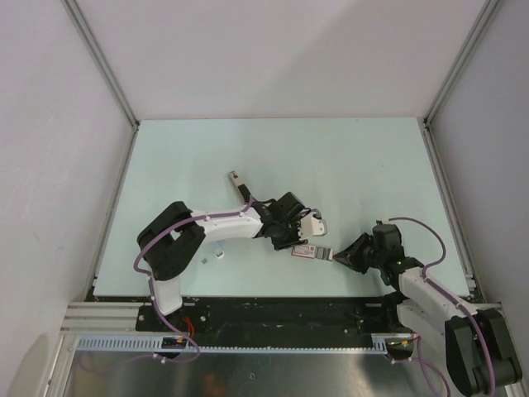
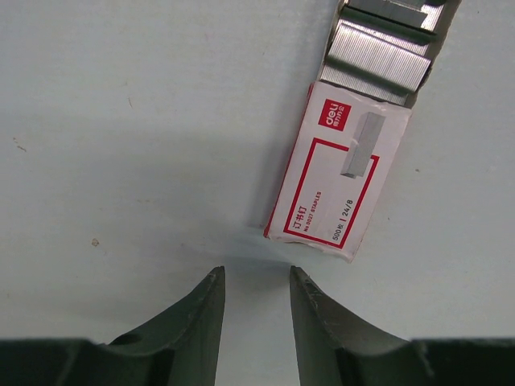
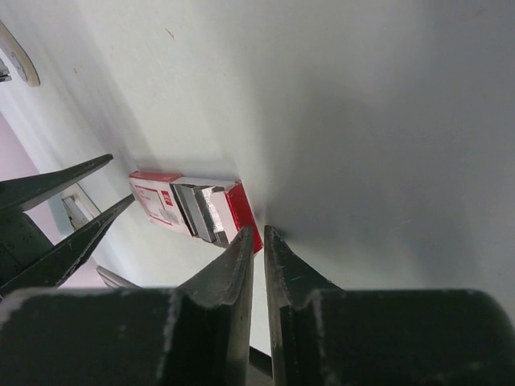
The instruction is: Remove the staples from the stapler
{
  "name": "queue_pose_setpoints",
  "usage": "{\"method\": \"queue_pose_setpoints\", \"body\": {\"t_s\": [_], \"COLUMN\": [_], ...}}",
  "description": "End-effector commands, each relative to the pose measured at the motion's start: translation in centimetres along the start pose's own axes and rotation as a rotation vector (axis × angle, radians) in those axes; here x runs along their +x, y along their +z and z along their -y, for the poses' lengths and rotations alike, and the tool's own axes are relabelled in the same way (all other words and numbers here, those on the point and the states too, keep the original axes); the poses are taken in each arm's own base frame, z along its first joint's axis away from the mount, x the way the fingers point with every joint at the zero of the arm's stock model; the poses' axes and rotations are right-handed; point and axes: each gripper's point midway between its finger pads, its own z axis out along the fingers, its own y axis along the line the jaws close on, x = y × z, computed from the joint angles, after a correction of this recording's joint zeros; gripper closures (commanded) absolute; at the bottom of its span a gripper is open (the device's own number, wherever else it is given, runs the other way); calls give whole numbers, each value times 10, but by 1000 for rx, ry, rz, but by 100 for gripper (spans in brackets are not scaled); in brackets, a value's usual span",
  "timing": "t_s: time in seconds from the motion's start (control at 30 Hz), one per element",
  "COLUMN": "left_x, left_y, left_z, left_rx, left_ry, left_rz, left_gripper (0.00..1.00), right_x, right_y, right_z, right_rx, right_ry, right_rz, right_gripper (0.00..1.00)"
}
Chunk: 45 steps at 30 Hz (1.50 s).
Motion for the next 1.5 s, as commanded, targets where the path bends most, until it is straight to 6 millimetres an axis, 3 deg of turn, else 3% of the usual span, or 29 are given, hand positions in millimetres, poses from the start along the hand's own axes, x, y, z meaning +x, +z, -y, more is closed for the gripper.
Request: {"method": "queue_pose_setpoints", "body": {"t_s": [0.0,0.47,0.83,1.47], "left_x": [-16,-25,-22,-16], "left_y": [0,1,0,1], "left_z": [-4,1,1,3], "left_rx": [-23,-13,-16,-15], "left_ry": [20,32,37,44], "left_rz": [33,46,38,25], "left_gripper": [58,58,58,59], "right_x": [-4,-1,4,15], "right_y": [4,10,20,33], "right_z": [-1,-14,-31,-42], "right_rx": [-4,-26,-42,-43], "right_ry": [-9,-41,-81,-115], "right_rz": [11,7,-9,-39], "right_gripper": [86,88,89,90]}}
